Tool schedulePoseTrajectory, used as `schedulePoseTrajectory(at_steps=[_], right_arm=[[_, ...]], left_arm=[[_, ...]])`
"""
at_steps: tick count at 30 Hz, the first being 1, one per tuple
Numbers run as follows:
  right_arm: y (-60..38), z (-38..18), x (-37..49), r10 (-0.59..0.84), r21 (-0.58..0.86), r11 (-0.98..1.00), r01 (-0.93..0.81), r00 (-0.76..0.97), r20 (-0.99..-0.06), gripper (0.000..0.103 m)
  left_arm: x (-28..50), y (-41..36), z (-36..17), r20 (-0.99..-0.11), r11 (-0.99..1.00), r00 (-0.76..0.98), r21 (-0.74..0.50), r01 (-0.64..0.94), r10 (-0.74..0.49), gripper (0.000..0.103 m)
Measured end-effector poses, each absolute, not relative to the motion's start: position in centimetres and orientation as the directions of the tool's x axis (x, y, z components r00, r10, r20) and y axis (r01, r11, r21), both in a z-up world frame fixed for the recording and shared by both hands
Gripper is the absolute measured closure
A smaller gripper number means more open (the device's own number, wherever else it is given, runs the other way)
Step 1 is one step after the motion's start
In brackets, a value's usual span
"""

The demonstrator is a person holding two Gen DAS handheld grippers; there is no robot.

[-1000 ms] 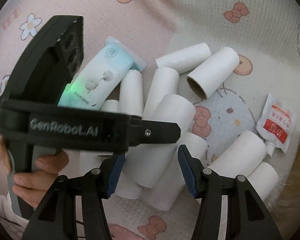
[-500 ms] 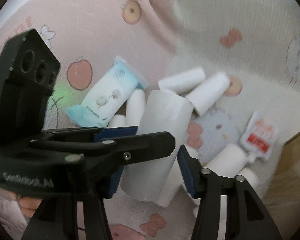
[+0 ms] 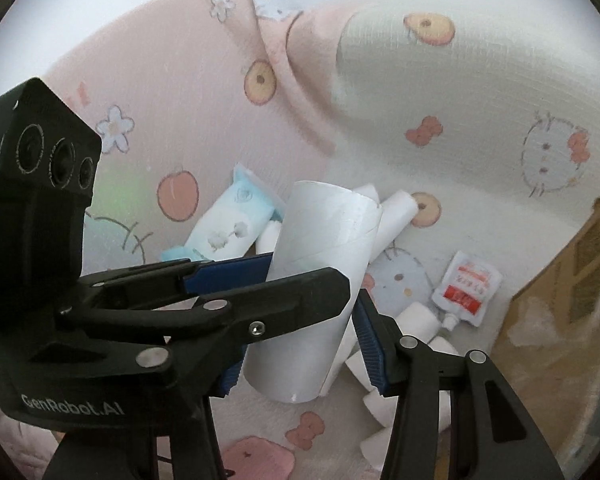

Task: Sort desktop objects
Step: 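Lift the tube with the right gripper and carry it over the box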

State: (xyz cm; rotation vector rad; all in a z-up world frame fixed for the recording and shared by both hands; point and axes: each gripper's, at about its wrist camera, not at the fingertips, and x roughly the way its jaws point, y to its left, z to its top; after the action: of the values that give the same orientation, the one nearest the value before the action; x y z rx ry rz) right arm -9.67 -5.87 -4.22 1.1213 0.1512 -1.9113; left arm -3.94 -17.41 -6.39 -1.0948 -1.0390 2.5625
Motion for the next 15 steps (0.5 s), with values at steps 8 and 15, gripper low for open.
schedulePoseTrajectory(at_steps=[8,15], right_arm=[[-2.4,-0.4,-9.7,-0.618,0.261,-0.618,0.742,-0.254,-0.744,0.056],[1.8,1.7,-10.5,-0.584,0.235,-0.675,0.699,-0.312,-0.750,0.056]], left_arm=[[-4.6,-14.4,-2.6,-0.548,-0.757,-0.720,-0.652,0.050,0.425,0.055],[-6.2,-10.2,0.2,-0.542,-0.779,-0.708,-0.627,-0.019,0.453,0.055]])
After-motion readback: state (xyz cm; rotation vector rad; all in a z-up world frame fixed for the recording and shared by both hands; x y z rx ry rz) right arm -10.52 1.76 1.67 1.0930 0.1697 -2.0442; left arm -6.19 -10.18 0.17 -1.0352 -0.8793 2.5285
